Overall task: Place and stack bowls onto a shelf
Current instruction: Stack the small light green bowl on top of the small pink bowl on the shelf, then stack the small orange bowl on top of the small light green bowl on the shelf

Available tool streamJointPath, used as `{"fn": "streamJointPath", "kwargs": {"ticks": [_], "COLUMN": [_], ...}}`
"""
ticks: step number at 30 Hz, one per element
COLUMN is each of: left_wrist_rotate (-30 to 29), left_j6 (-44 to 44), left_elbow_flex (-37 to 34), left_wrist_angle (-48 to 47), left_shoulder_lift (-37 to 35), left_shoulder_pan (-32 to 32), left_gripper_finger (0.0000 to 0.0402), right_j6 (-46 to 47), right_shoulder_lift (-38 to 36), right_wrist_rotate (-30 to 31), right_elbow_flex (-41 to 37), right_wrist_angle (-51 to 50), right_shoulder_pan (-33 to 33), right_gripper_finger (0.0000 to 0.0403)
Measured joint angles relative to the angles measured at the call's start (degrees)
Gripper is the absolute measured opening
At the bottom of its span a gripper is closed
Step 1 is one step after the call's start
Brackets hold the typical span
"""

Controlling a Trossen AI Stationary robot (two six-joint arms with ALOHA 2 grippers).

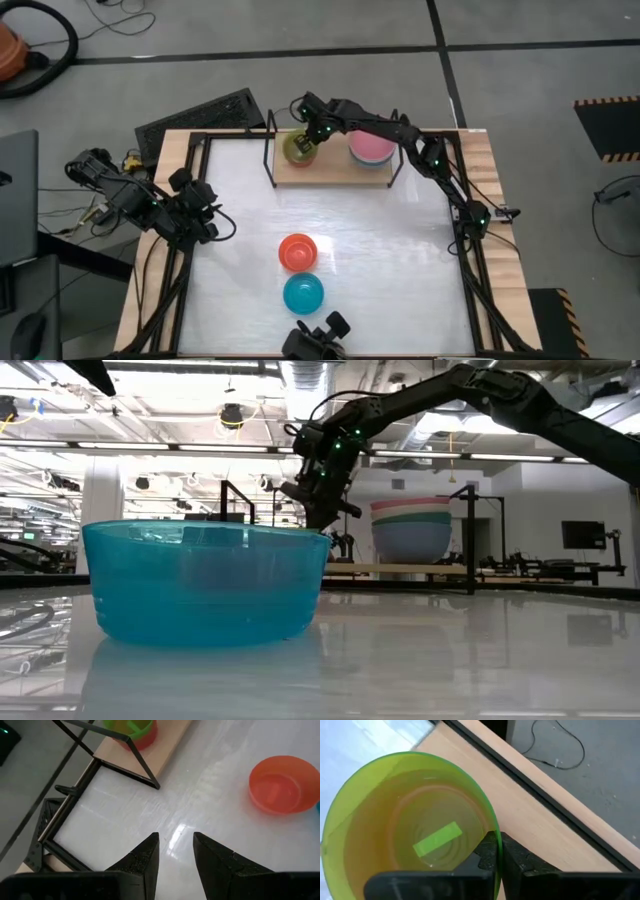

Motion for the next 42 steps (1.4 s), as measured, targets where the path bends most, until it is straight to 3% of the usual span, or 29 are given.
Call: {"fn": "streamJointPath", "kwargs": {"ticks": [7, 13, 21, 26, 31, 37, 42], "left_wrist_rotate": [-0.02, -0.04, 0.14, 1.11, 1.11, 2.00, 5.74], "left_j6": [0.17, -0.08, -0.96, -1.48, -1.71, -3.10, -4.43], "left_elbow_flex": [0.00, 0.00, 0.00, 0.00, -0.12, -3.32, -5.56], "left_wrist_angle": [0.00, 0.00, 0.02, 0.04, 0.22, 0.41, 0.76], "left_shoulder_lift": [0.00, 0.00, 0.00, 0.06, 0.04, 0.04, 0.06], "left_shoulder_pan": [0.00, 0.00, 0.00, 0.00, 0.00, 0.00, 0.00], "left_gripper_finger": [0.0108, 0.0108, 0.0108, 0.0108, 0.0108, 0.0108, 0.0108], "right_j6": [-0.46, -2.51, -2.46, -3.44, -6.28, -6.81, -6.62], "right_shoulder_lift": [-0.03, -0.52, -9.37, -13.28, -10.73, -3.50, 1.71], "right_wrist_rotate": [-3.82, -7.45, -9.21, -9.18, -4.14, -0.25, 0.05], "right_elbow_flex": [0.32, 4.44, 3.42, 3.58, 3.34, 3.30, 3.28], "right_wrist_angle": [-0.49, -4.00, -8.71, -17.17, -22.14, -18.48, -13.93], "right_shoulder_pan": [-0.25, -0.62, -0.04, 7.35, 18.52, 29.17, 32.35], "right_gripper_finger": [0.0063, 0.0126, 0.0187, 0.0186, 0.0180, 0.0177, 0.0177]}}
